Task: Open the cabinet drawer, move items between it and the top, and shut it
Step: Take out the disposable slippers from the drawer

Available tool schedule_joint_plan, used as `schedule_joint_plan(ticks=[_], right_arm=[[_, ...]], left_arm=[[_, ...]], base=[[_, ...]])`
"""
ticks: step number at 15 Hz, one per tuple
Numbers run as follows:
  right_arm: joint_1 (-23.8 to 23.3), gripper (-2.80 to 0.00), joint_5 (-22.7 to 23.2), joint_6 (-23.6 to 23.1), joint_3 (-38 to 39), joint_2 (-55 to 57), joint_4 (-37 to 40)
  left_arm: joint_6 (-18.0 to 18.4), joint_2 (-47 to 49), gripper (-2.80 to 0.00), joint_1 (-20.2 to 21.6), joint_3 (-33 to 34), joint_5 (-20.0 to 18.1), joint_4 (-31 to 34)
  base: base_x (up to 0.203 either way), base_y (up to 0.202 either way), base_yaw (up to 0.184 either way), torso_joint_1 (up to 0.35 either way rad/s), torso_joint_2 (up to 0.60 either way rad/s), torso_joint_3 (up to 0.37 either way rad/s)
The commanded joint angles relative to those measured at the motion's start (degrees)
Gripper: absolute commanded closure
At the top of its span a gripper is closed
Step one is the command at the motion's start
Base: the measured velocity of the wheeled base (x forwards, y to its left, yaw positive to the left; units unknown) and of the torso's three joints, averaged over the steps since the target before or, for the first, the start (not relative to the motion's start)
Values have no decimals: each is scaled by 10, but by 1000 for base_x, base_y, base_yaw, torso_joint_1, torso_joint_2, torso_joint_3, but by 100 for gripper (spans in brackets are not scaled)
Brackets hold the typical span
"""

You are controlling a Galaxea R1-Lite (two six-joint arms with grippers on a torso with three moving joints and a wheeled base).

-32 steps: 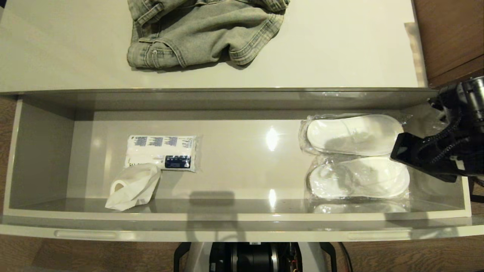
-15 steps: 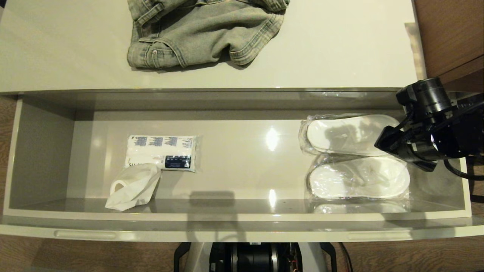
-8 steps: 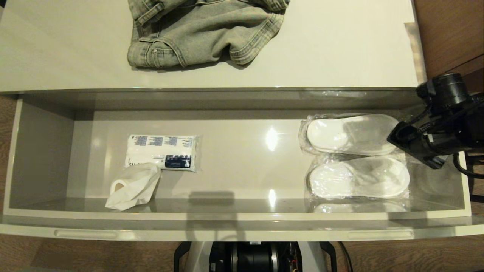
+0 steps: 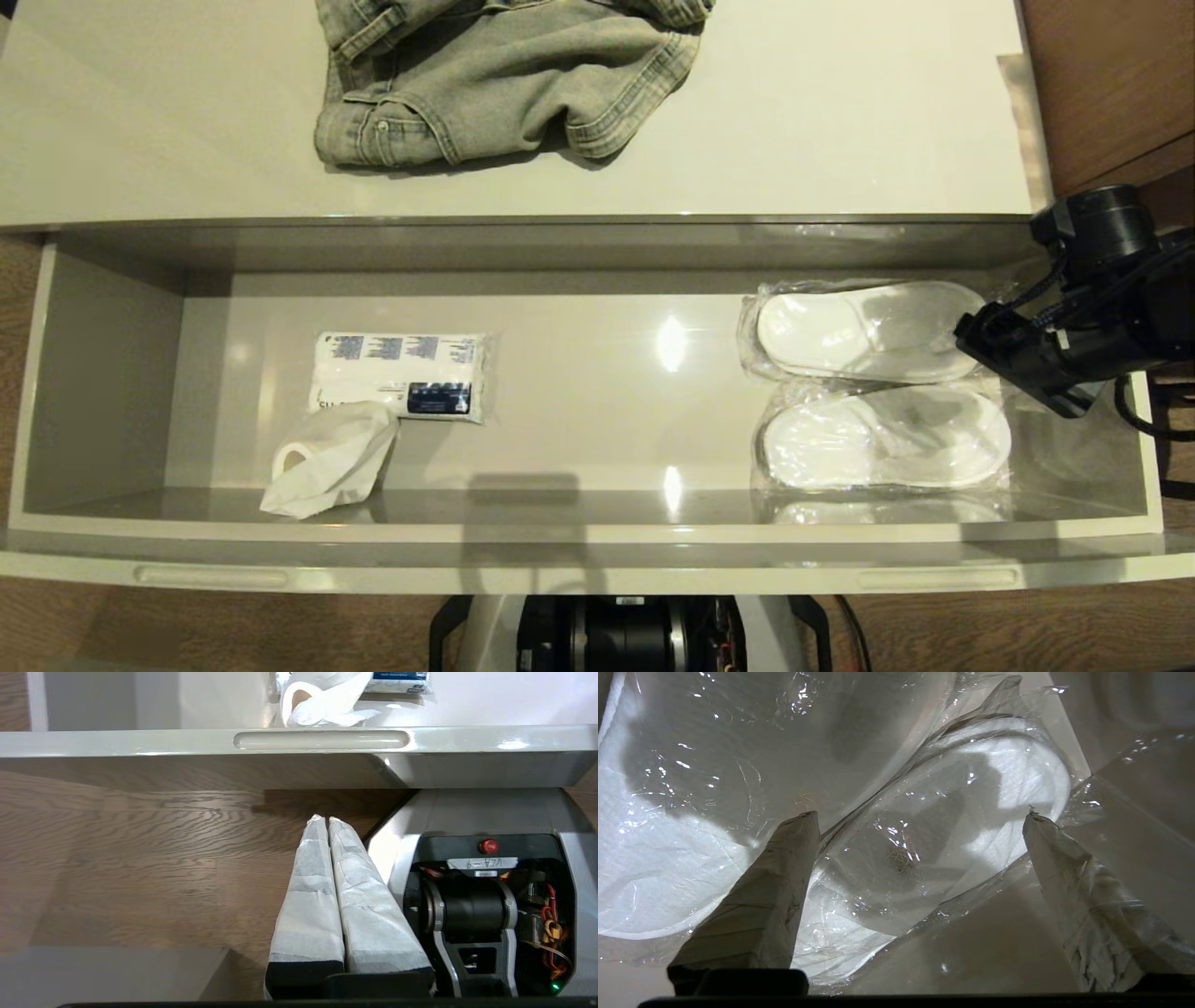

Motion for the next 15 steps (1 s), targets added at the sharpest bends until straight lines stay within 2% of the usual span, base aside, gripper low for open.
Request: schedule_joint_plan(ticks=[1, 9, 11, 15], right_arm=[[-1, -280, 0, 3, 5, 10, 0], [0, -280, -4, 18, 18, 10, 1], [28, -280, -37, 17, 22, -4, 2], [47, -280, -53, 19, 27, -8, 2]], left_arm=[[0, 0, 0, -1, 0, 0, 0], [0, 0, 0, -1, 1, 0, 0], [0, 0, 0, -1, 0, 0, 0], [0, 0, 0, -1, 0, 0, 0]], base=[[0, 0, 0, 0, 0, 0], [0, 0, 0, 0, 0, 0], [0, 0, 0, 0, 0, 0], [0, 0, 0, 0, 0, 0]])
